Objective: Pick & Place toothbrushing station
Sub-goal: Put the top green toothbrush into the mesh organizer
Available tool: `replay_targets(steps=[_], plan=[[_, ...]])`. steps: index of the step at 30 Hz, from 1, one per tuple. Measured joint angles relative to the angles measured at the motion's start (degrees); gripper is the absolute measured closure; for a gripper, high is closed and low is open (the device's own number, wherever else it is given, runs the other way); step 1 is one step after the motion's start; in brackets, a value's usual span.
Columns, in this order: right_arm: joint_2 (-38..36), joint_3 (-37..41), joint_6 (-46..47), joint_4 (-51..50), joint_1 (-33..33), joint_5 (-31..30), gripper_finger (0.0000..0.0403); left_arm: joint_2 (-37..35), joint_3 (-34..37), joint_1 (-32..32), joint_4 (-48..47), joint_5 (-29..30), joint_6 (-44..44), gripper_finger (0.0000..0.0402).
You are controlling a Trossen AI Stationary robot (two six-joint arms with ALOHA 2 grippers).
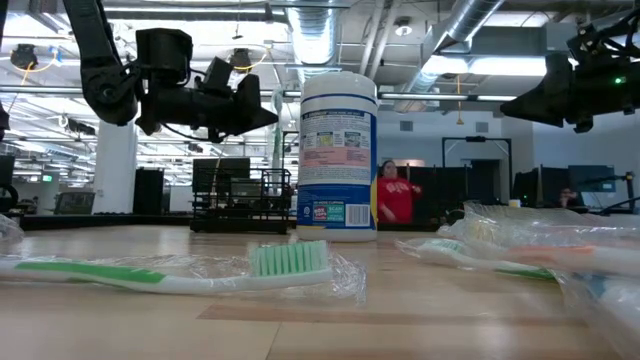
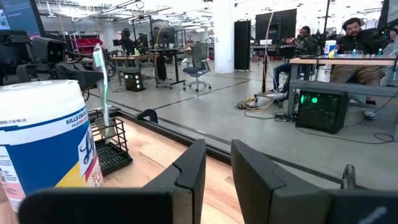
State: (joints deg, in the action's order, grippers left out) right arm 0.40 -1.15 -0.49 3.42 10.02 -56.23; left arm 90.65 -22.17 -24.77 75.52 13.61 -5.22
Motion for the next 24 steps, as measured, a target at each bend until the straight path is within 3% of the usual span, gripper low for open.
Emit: replay_targets(steps=[13, 24], plan=[[0.0, 0.0, 0.0, 0.0, 0.0, 0.0, 0.0334, 0.4, 0.0, 0.4, 0.3, 0.0, 0.2, 0.0401], [0.0, 0.0, -0.1, 0.0, 0.0, 0.0, 0.0334, 9.8, 0.0, 0.4, 9.4, 0.0, -0.2, 0.0401]])
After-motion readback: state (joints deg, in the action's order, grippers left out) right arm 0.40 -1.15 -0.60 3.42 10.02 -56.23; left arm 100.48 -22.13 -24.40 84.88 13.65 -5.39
